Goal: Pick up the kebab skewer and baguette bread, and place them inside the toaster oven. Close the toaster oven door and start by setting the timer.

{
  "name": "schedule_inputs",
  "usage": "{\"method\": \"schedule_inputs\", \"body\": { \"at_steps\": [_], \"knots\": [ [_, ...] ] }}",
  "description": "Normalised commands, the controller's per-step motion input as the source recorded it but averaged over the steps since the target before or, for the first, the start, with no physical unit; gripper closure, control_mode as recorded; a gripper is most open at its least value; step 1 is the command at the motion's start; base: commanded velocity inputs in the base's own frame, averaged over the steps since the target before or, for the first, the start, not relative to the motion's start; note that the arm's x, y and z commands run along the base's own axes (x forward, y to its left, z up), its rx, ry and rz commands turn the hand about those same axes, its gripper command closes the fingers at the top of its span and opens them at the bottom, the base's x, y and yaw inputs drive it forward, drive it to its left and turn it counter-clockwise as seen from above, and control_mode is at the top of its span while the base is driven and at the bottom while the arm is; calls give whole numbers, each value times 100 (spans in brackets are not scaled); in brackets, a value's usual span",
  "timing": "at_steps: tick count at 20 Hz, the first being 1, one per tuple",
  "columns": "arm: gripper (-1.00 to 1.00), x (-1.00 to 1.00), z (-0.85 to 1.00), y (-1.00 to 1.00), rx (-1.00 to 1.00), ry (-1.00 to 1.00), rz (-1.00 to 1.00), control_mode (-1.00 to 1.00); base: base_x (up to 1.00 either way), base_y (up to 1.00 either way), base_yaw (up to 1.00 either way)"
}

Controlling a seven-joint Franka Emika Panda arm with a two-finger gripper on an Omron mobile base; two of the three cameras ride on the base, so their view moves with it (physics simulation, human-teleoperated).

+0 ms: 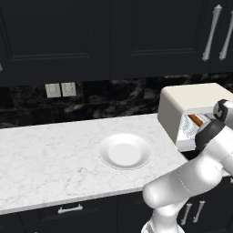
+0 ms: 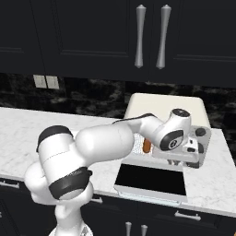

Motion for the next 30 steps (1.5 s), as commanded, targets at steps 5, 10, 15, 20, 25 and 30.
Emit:
{"method": "schedule_inputs", "body": {
  "at_steps": [5,10,15,20,25,30],
  "knots": [
    [100,2,0,-7,0,2,0,-100,0,0,0],
    [100,1,0,0,0,0,0,-100,0,0,0],
    [100,12,-6,0,0,0,0,-100,0,0,0],
    [100,31,-1,4,0,0,0,-100,0,0,0],
    [-100,16,0,0,0,-1,0,-100,0,0,0],
    [-100,13,0,0,0,-5,0,-100,0,0,0]
  ]
}}
